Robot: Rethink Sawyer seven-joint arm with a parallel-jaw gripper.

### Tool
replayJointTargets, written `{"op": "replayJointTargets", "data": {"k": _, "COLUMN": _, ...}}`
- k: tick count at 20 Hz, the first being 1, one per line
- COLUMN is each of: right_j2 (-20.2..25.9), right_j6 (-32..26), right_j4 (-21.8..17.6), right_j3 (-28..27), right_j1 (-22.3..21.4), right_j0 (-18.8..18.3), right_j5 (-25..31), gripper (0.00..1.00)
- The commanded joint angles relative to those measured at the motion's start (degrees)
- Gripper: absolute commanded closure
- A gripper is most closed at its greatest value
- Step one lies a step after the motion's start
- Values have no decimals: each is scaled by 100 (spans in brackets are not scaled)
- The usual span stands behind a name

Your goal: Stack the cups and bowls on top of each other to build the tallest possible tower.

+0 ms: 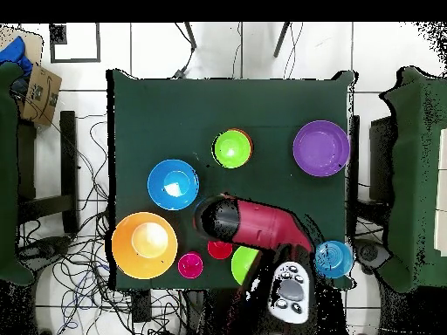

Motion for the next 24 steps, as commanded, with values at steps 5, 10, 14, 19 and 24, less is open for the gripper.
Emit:
{"op": "replayJointTargets", "data": {"k": 5, "right_j2": 1047, "right_j6": -418, "right_j4": -710, "right_j3": 332, "right_j1": 291, "right_j0": -464, "right_j5": -443, "gripper": 0}}
{"op": "replayJointTargets", "data": {"k": 10, "right_j2": 1169, "right_j6": -447, "right_j4": -725, "right_j3": 283, "right_j1": 254, "right_j0": -520, "right_j5": -159, "gripper": 0}}
{"op": "replayJointTargets", "data": {"k": 14, "right_j2": 1304, "right_j6": -534, "right_j4": -714, "right_j3": 272, "right_j1": 122, "right_j0": -576, "right_j5": 118, "gripper": 0}}
{"op": "replayJointTargets", "data": {"k": 19, "right_j2": 1280, "right_j6": -502, "right_j4": -735, "right_j3": 290, "right_j1": 21, "right_j0": -568, "right_j5": 286, "gripper": 0}}
{"op": "replayJointTargets", "data": {"k": 24, "right_j2": 1185, "right_j6": -338, "right_j4": -762, "right_j3": 402, "right_j1": -27, "right_j0": -491, "right_j5": 237, "gripper": 0}}
